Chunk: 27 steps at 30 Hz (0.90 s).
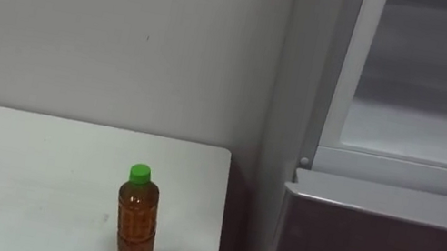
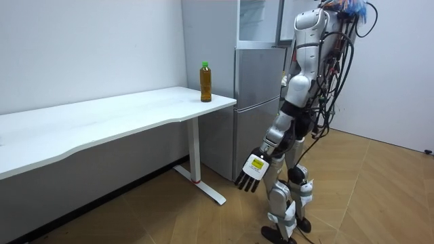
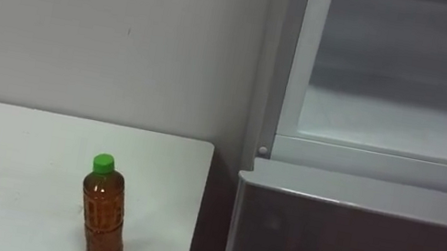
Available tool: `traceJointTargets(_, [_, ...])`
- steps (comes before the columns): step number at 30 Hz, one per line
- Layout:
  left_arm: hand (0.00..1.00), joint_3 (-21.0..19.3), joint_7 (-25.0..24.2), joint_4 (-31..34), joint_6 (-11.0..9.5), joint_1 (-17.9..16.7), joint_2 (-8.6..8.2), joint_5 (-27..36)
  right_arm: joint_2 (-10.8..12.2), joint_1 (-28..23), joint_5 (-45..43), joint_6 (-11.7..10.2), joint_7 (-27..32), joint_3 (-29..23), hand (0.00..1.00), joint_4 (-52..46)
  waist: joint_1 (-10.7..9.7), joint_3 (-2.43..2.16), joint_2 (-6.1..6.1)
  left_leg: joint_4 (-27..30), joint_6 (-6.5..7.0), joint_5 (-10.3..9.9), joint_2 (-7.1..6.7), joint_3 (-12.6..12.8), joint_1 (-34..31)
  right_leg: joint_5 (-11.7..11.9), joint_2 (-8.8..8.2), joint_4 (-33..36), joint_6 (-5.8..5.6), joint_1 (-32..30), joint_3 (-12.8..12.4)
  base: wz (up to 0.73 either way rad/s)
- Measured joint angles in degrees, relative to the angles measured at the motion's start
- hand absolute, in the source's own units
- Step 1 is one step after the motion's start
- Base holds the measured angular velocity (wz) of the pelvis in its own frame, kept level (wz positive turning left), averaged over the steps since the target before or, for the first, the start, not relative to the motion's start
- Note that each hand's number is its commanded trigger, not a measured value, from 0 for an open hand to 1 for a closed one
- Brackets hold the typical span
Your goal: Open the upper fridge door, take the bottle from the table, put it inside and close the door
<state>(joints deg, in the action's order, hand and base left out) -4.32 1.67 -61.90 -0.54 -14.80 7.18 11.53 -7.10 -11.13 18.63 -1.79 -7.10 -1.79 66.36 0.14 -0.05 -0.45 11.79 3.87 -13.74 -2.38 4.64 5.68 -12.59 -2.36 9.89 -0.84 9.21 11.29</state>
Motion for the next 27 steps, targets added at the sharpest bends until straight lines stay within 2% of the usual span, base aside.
traceJointTargets(5, [0.0,0.0,0.19,0.01,0.27,0.25,0.0,-0.1,-0.02,-0.12,1.13,0.16,-0.03,0.14,0.0,-0.08,-0.03,0.05,0.18,-0.06,0.0,0.0,0.03,0.01,-0.01,0.05,0.04,0.05,0.05,-0.1,-0.22,0.0])
traceJointTargets(14, [0.0,-0.03,-0.14,0.09,0.38,1.21,0.05,-4.83,-0.33,-0.64,-0.86,1.28,-1.97,0.6,0.0,-4.84,-0.06,0.05,0.41,0.06,-0.02,0.0,0.23,0.06,-0.46,0.06,0.08,0.95,0.07,-0.71,0.03,0.0])
traceJointTargets(16, [0.0,0.0,-0.32,0.81,0.37,1.51,0.14,-7.59,-0.47,-1.81,-3.48,2.48,-2.77,1.36,0.0,-12.31,-0.2,0.04,0.35,0.58,-0.02,0.01,0.23,0.07,-1.58,0.08,0.0,1.23,0.1,-1.53,0.31,0.0])
traceJointTargets(19, [0.0,0.03,-1.36,2.01,0.23,1.62,0.43,-8.92,-0.68,-1.95,-4.46,2.57,-4.62,2.28,0.0,-20.31,-0.75,-0.07,0.08,0.94,0.02,0.03,0.22,0.09,-1.86,0.09,-0.1,1.62,0.11,-1.81,0.53,0.0])
traceJointTargets(24, [0.0,-0.04,-2.36,2.27,0.19,1.91,1.16,-10.08,-0.75,0.59,-7.42,2.67,-6.64,2.92,0.0,-26.36,-0.89,0.07,-0.5,1.05,0.05,0.02,0.26,0.19,-1.34,0.09,-0.12,1.89,0.11,-1.79,0.58,-0.01])
traceJointTargets(27, [0.0,-0.05,-3.29,2.84,0.21,2.02,1.23,-10.06,-1.92,0.51,-7.96,3.18,-8.56,4.46,0.0,-32.98,-0.43,0.06,-0.54,1.38,0.05,0.03,0.31,0.57,-2.16,0.18,-0.17,1.9,0.19,-2.34,0.64,-0.06])
